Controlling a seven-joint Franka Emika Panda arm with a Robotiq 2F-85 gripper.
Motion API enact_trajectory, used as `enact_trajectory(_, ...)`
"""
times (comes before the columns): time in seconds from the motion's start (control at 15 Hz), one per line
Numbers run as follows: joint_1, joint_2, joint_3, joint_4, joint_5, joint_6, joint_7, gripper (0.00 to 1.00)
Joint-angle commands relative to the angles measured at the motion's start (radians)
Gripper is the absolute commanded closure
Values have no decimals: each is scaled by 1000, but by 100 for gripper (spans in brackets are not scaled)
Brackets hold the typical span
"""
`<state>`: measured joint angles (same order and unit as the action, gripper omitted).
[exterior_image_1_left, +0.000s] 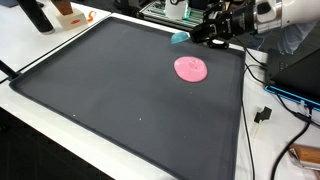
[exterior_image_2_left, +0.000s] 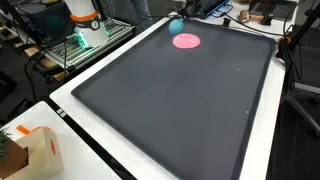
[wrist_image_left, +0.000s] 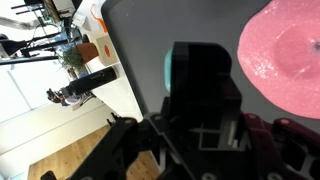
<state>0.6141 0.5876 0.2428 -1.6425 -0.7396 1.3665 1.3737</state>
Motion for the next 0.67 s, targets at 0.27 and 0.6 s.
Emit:
enact_trajectory(0.27,3,18,-21,11,-27,14,-65,74)
enact_trajectory(0.6,-22,0,-16,-14,-27,85,-161,74)
